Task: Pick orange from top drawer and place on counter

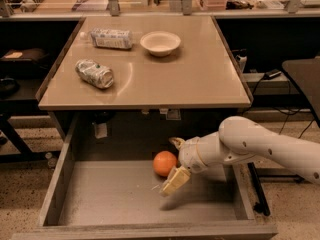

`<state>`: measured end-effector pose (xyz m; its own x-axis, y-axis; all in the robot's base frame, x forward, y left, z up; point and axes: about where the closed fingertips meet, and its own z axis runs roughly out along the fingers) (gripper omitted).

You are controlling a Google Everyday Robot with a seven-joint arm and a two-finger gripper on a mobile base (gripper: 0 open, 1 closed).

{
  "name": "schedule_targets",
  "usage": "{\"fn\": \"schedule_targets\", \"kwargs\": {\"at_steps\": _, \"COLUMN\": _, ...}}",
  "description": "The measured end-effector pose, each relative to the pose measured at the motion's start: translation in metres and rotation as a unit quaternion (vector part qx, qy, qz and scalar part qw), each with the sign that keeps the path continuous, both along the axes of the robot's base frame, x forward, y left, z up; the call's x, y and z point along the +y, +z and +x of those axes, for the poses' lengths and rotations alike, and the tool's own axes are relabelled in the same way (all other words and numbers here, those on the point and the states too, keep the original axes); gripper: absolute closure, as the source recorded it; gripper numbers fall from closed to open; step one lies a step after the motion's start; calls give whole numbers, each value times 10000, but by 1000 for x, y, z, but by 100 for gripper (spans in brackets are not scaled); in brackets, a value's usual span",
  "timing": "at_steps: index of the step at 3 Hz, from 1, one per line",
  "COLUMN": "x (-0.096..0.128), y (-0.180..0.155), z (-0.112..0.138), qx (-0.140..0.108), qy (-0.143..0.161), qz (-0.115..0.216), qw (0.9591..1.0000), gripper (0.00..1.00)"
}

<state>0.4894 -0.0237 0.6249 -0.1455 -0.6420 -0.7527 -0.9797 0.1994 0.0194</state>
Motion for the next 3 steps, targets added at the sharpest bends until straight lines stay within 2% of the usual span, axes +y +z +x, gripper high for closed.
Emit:
{"fn": "schedule_targets", "kwargs": {"at_steps": 1, "x": 0, "y": 0, "z": 0, "qx": 0, "qy": 0, "qz": 0, "qw": 10000, "gripper": 18}}
{"fn": "schedule_targets", "kwargs": {"at_steps": 3, "x": 0, "y": 0, "z": 0, "qx": 0, "qy": 1, "qz": 0, "qw": 10000, "gripper": 66}}
